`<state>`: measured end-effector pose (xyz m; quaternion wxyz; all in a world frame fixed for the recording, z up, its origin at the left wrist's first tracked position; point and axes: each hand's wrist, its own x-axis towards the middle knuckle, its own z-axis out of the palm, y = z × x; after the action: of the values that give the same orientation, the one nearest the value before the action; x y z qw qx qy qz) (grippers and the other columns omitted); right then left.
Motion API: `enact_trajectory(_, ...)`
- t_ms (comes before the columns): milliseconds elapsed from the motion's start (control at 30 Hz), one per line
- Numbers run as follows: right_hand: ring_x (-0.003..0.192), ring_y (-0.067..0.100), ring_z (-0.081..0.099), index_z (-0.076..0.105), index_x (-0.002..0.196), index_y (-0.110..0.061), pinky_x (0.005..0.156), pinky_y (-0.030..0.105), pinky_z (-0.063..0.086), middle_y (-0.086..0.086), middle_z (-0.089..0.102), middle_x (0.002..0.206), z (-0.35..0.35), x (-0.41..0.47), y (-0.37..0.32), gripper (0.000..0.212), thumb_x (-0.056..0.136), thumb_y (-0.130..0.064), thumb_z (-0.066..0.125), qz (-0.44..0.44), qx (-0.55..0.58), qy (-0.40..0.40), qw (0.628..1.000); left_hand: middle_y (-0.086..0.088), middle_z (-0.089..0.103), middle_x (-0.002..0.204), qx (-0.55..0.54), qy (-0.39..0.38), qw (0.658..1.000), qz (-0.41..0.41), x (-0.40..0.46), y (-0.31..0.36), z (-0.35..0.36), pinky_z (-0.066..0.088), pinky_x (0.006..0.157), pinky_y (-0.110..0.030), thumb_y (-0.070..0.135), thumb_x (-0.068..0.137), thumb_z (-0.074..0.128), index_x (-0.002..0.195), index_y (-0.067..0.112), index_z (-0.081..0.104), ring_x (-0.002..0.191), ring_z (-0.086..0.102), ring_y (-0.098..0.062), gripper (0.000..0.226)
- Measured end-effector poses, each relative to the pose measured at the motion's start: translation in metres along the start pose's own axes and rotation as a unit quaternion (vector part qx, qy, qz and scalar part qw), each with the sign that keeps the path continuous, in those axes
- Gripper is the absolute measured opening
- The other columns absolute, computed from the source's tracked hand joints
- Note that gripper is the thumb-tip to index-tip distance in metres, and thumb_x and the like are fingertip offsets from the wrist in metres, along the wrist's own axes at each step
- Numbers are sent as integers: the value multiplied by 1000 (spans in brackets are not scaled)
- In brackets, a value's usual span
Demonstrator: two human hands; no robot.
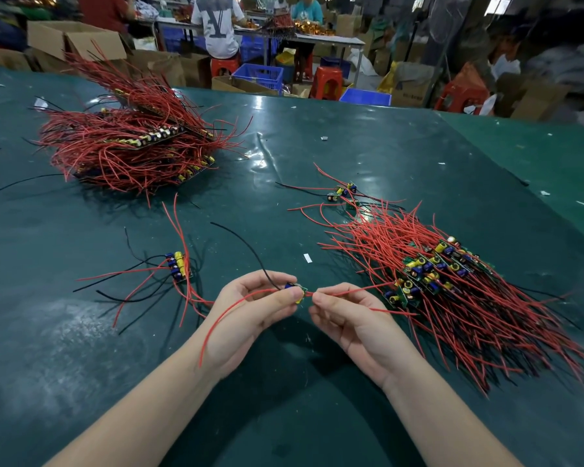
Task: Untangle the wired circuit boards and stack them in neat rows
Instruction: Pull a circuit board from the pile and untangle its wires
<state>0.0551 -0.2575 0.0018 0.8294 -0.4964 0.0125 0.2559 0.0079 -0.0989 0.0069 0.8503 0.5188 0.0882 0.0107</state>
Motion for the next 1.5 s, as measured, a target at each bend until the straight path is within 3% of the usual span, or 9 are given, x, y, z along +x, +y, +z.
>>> enact_trajectory(133, 60, 16, 68, 72, 68, -14, 60, 23, 56, 8, 66, 66, -1, 0, -4, 14, 61, -1, 74, -31, 9, -1, 999, -5, 71, 83, -25, 9, 1000, -1, 3, -3, 1, 54, 68, -17, 13, 62, 78, 78, 16, 77, 77, 69, -10, 16)
enact_trajectory(433, 65, 19, 70, 75, 68, -10, 61, 22, 55, 11, 70, 69, -5, -5, -12, 14, 56, -12, 81, -103, -117, 3, 988, -6, 71, 82, -53, 5, 999, -4, 3, -2, -2, 54, 70, -18, 12, 63, 78, 80, 14, 77, 79, 69, -11, 17)
enact_trajectory(600, 65, 21, 69, 74, 67, -12, 63, 25, 56, 10, 69, 66, -5, -4, -11, 15, 72, 2, 76, -149, -182, 12, 972, -7, 71, 83, -47, 16, 999, 1, 4, -3, -2, 55, 71, -18, 12, 64, 78, 80, 13, 77, 79, 69, -11, 16)
enact_trajectory(800, 66, 23, 70, 73, 67, -9, 61, 24, 56, 14, 70, 71, -4, -7, -14, 5, 68, -4, 75, -116, -120, 4, 986, -9, 70, 83, -41, 17, 999, 11, 4, -2, -3, 55, 71, -19, 13, 61, 79, 79, 12, 76, 79, 69, -13, 18)
enact_trajectory(1067, 60, 19, 69, 75, 67, -7, 57, 22, 55, 13, 70, 65, -6, -4, -10, 15, 75, 5, 74, -97, -191, 53, 975, -5, 70, 75, 4, 3, 1000, 1, 2, -5, -1, 55, 70, -19, 13, 60, 79, 75, 12, 74, 74, 68, -11, 15)
enact_trajectory(1200, 64, 18, 70, 76, 71, -8, 61, 22, 55, 12, 71, 70, -7, -3, -14, 5, 67, -4, 77, -82, -128, 27, 988, -7, 70, 80, -31, 12, 999, 14, 5, -3, -3, 54, 69, -17, 13, 62, 78, 76, 13, 75, 76, 69, -11, 15)
enact_trajectory(1500, 66, 14, 72, 78, 71, -9, 59, 18, 55, 14, 74, 77, -8, -4, -22, 12, 60, -7, 73, -26, 0, -3, 1000, -4, 69, 80, -58, 37, 997, 37, 8, 0, -5, 54, 71, -18, 12, 66, 74, 89, 4, 69, 76, 67, -10, 25)
